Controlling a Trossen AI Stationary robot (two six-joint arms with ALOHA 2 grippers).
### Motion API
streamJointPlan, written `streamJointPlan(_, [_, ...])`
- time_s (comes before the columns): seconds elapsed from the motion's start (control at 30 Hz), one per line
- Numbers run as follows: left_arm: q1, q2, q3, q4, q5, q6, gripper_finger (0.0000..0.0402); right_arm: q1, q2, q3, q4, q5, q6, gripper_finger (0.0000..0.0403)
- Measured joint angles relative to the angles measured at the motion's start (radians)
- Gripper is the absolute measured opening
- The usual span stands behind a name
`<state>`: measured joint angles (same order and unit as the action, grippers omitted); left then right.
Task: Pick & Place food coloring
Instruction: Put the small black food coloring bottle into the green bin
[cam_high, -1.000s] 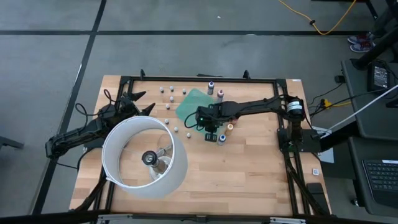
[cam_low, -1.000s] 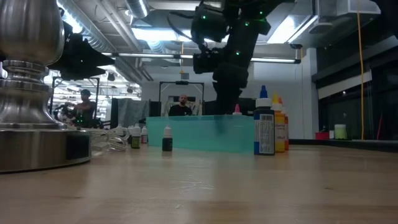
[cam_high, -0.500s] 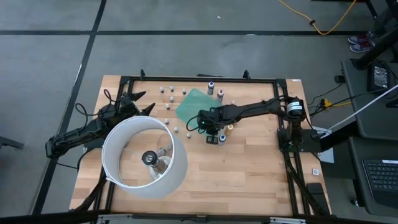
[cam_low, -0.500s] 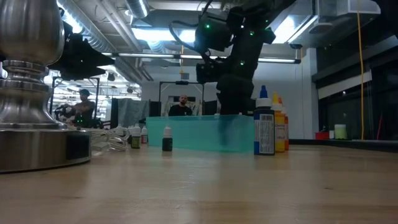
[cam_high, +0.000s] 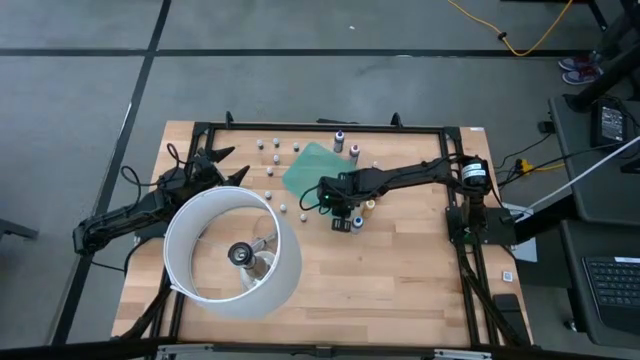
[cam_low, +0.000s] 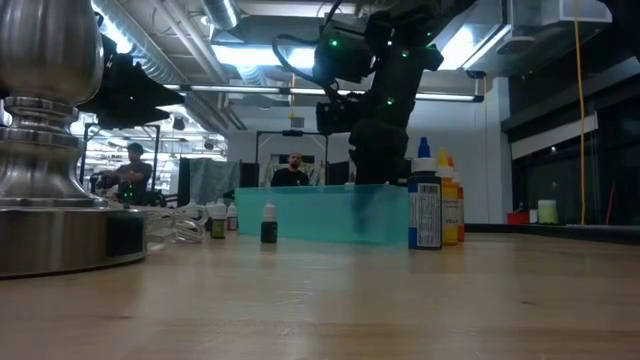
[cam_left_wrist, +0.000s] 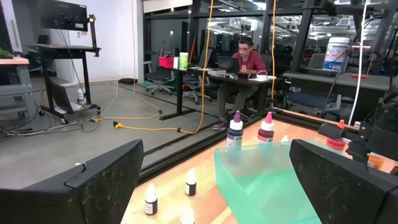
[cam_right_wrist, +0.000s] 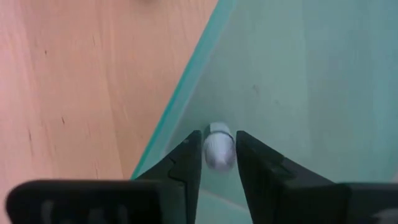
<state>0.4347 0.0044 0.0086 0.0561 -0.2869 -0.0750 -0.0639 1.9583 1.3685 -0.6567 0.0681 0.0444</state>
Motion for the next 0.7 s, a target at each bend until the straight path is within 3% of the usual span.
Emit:
streamJointPlan(0.2, [0.000,0.000,0.000,0.000,0.000,0.000,0.0400,0.000,0.000,0.000,0.000,0.000,0.001,0.0125])
streamJointPlan(0.7, [0.000,0.000,0.000,0.000,0.000,0.000,0.0400,-0.019,-0.002,0.050,-0.067,0.062,-0.016,0.0129])
